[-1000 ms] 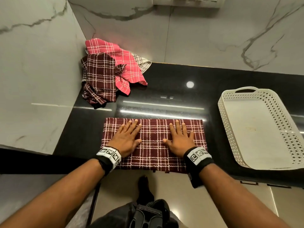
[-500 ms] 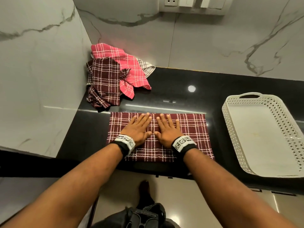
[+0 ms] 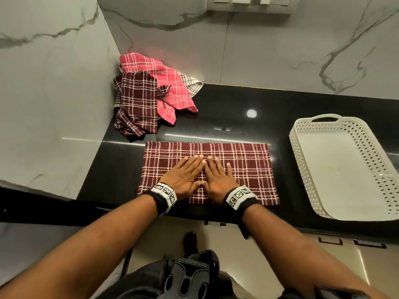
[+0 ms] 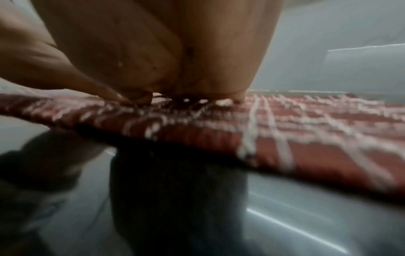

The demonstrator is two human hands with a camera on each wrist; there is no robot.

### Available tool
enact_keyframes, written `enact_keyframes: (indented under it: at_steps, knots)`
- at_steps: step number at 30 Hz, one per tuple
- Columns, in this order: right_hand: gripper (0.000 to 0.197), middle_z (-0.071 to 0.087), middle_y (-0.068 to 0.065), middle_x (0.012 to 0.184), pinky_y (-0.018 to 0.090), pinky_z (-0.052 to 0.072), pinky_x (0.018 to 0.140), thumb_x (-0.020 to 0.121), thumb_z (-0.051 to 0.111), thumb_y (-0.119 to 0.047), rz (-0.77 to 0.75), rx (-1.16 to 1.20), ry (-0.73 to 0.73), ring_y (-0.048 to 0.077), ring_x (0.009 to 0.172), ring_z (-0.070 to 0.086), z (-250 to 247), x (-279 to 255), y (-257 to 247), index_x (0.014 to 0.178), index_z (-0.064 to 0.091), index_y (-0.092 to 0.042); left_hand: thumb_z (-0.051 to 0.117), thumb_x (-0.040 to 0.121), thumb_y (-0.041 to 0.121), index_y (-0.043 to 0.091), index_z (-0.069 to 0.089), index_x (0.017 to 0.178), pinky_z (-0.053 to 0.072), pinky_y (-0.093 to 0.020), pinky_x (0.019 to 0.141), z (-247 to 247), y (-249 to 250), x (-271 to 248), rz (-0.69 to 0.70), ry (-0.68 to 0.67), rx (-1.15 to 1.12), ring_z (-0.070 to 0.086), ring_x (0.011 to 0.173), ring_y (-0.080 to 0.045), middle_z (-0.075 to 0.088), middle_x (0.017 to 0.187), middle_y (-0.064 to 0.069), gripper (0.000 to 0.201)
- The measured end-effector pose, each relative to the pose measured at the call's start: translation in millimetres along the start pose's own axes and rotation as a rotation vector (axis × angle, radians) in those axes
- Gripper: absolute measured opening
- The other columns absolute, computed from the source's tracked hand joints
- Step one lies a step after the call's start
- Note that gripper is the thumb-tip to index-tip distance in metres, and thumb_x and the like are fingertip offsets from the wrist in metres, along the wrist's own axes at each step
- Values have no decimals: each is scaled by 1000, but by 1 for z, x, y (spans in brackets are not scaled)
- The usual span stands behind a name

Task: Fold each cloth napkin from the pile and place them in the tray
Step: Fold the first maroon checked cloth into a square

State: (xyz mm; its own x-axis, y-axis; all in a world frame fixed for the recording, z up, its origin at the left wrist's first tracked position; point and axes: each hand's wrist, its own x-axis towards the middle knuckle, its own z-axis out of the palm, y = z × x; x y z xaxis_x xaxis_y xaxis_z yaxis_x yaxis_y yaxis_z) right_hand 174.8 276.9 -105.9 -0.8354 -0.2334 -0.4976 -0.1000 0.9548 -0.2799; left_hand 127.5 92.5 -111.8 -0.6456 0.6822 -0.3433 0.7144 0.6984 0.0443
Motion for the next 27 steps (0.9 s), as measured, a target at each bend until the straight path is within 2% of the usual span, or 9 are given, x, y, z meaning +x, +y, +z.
enact_keyframes:
  at_steps: [5,9,11,14,17,19,22,24,27]
  knots:
    - [76,-35,0,157,55,-21,116,97,7,-67,171,9,56,23,144,-33,-4,-23,64,154,-23,-26,0,97,61,19,-15,156,-7,-41,124,21,-47,-44,-191,38,-43,-22,150,-17,-23,163,-3,74]
    - [82,-31,6,160,55,-20,117,97,9,-67,388,47,84,24,146,-30,1,-53,98,155,-21,-17,-1,93,64,20,-18,154,-10,-39,123,32,-55,-81,-345,-6,-142,-25,148,-16,-27,161,-1,77]
    - [80,-31,9,159,54,-21,115,99,8,-63,358,44,119,26,146,-29,7,-54,74,154,-20,-13,4,98,61,18,-18,154,-11,-39,122,28,-37,-76,-338,9,-159,-26,148,-17,-29,160,-3,74]
    - [72,-30,7,159,53,-19,116,102,12,-54,135,54,138,25,147,-28,22,-43,9,155,-17,-14,6,100,57,17,-14,156,-8,-41,124,18,7,-47,-132,107,-114,-22,150,-18,-24,163,-5,71]
    - [69,-26,4,162,53,-18,117,104,16,-50,41,40,87,23,149,-26,39,-33,-22,157,-13,-17,2,98,57,17,-8,158,-2,-44,124,24,28,-31,-48,62,-74,-17,151,-18,-18,164,-4,72]
    - [73,-30,2,161,53,-20,116,102,14,-58,69,13,109,22,147,-30,43,-37,-2,157,-15,-19,-1,98,60,18,-5,158,3,-46,123,35,12,-42,-116,83,-62,-16,151,-17,-16,165,-3,74]
    - [80,-35,2,158,52,-22,116,97,8,-68,228,39,186,22,145,-33,45,-62,55,155,-20,-22,9,99,61,20,-5,158,0,-45,124,50,-22,-76,-278,140,-153,-17,151,-13,-16,165,1,73]
    - [81,-30,1,160,52,-17,119,95,8,-69,324,56,248,21,147,-30,47,-79,86,156,-17,-21,13,98,60,20,-2,158,-3,-42,124,57,-38,-95,-353,184,-204,-15,151,-11,-11,166,2,74]
    - [82,-22,1,164,54,-12,120,94,8,-67,345,69,247,19,149,-25,45,-85,100,157,-14,-20,21,97,57,19,8,159,1,-42,124,57,-44,-101,-361,209,-242,-4,153,-13,0,167,0,74]
